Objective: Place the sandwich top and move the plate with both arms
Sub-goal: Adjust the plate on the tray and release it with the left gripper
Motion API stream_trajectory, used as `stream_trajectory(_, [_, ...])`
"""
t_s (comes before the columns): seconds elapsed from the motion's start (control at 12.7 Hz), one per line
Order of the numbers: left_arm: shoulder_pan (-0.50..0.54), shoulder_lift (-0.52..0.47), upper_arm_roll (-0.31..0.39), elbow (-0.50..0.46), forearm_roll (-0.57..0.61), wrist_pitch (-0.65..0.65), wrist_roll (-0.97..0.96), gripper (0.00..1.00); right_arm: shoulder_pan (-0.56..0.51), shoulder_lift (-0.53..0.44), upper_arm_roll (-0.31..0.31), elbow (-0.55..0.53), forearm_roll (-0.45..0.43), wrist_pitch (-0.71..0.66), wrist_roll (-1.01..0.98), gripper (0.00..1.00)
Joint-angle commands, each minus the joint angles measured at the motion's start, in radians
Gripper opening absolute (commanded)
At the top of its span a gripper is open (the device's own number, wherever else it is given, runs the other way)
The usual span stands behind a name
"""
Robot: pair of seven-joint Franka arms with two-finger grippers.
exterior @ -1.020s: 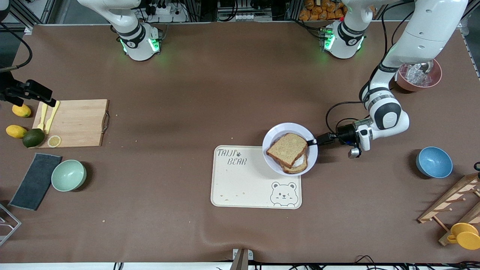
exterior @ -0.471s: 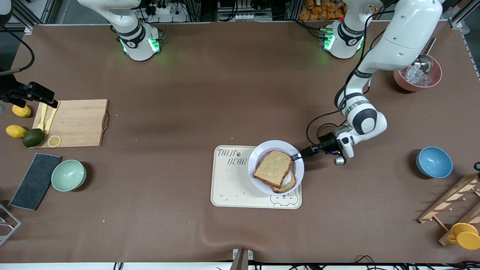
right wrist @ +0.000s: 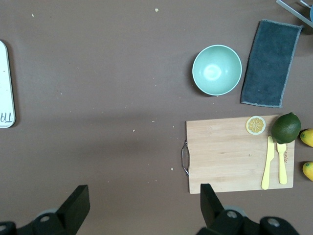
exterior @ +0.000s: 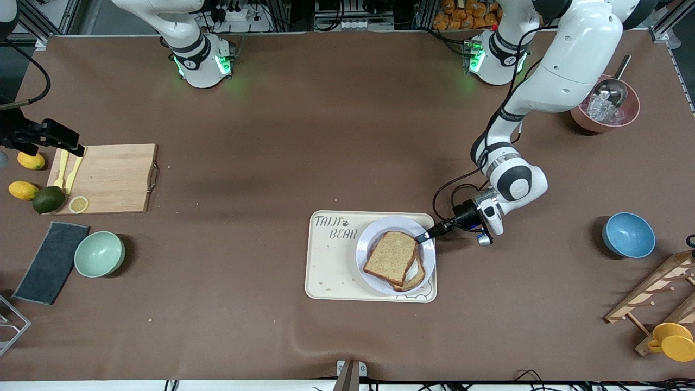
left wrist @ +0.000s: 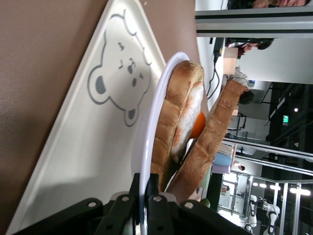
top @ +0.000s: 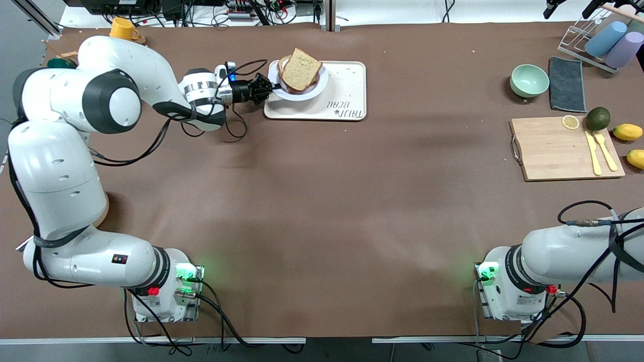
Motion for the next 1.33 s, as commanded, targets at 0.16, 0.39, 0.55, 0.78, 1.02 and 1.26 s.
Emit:
stream_trajectory(0.16, [-0.042,0.057,0.003,0.054,-0.057,0.039,0.032,0.0,-0.023,0.003,0.02,-0.003,-0.007,-0.004,0.013,1.0])
stream_trajectory(0.39, [-0.039,0.06,0.003,0.054,-0.057,0.039,0.038,0.54,-0.023,0.003,0.02,-0.003,-0.007,-0.002,0.013,1.0])
stream_trajectory(0.55, [-0.03,0.053,0.003,0.051,-0.057,0.041,0.036,1.0,-0.023,0.003,0.02,-0.003,-0.007,-0.004,0.013,1.0])
stream_trajectory(0.78, [-0.024,0.033,0.003,0.041,-0.058,0.044,0.029,1.0,-0.024,0.003,0.02,-0.003,-0.007,-0.004,0.013,1.0])
stream_trajectory(1.02, [-0.022,-0.004,0.003,0.008,-0.061,0.044,0.021,1.0,-0.024,0.003,0.02,-0.003,-0.007,-0.004,0.013,1.0])
stream_trajectory(1.26, [-0.019,-0.07,0.003,-0.025,-0.061,0.063,-0.028,1.0,-0.024,0.004,0.02,-0.003,-0.007,-0.004,0.013,1.0])
